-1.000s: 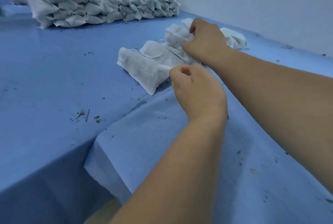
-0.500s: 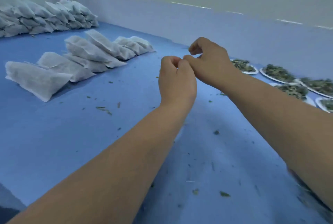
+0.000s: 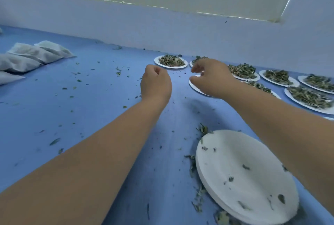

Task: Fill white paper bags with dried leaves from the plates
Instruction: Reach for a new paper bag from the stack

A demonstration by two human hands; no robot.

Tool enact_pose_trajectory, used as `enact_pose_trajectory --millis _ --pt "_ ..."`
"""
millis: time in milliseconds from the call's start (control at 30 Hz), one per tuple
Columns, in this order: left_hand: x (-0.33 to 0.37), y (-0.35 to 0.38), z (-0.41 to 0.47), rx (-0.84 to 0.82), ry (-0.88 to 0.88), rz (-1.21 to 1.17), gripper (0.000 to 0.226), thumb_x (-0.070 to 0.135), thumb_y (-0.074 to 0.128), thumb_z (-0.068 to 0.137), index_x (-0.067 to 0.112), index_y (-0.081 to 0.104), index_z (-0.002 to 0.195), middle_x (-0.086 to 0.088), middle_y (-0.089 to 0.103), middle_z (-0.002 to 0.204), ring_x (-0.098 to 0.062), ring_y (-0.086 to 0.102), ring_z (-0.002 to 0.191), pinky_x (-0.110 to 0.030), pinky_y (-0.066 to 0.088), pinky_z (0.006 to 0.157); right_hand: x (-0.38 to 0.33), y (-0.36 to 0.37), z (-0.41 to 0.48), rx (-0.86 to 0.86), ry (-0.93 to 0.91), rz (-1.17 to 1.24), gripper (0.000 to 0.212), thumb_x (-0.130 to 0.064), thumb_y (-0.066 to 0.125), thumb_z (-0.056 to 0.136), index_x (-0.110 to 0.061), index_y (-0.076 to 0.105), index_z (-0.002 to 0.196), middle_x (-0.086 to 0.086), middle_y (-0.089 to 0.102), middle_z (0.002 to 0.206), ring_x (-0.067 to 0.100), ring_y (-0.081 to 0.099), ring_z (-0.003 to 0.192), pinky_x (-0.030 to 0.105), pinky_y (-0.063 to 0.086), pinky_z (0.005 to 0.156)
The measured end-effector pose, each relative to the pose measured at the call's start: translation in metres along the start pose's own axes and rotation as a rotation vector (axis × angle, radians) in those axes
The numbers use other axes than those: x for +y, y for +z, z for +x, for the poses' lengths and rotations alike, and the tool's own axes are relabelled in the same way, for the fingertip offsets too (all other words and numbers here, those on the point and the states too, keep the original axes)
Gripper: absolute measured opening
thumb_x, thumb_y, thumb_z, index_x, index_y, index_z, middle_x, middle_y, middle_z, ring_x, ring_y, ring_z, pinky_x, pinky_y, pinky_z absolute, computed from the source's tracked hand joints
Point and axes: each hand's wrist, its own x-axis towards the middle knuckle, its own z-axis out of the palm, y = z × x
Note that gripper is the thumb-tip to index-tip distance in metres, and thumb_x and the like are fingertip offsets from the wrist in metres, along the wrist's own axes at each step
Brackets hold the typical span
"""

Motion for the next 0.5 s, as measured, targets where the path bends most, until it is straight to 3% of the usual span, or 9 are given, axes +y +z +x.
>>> enact_pose_trajectory --millis 100,267,500 --pt "-0.01 0.007 0.037 0.033 0.023 0.052 0.023 0.016 0.034 0.097 0.013 0.055 0.106 0.002 0.057 0.092 -0.018 0.051 0.077 -0.035 0.045 0.066 -0.007 0.026 0.05 -0.004 -0.054 -0.116 0.024 -0.015 0.06 0.09 -0.022 0.074 0.109 0.001 0.07 0.118 0.025 0.063 0.107 0.033 0.052 0.089" --pt "-0.033 0.016 0.065 0.073 0.035 0.044 0.019 0.017 0.038 0.095 0.018 0.056 0.098 0.006 0.059 0.086 -0.014 0.053 0.074 -0.032 0.044 0.061 -0.01 0.074 0.12 -0.054 -0.086 -0.399 0.027 -0.003 0.056 0.086 -0.016 0.074 0.102 0.011 0.069 0.106 0.035 0.065 0.094 0.043 0.059 0.084" --pt "-0.039 0.017 0.071 0.063 0.052 0.035 0.015 0.017 0.04 0.094 0.02 0.055 0.094 0.011 0.056 0.081 -0.01 0.052 0.073 -0.033 0.044 0.063 0.0 0.101 0.152 -0.092 -0.142 -0.549 0.016 -0.005 0.047 0.089 -0.013 0.06 0.09 0.011 0.056 0.088 0.033 0.053 0.078 0.035 0.047 0.067"
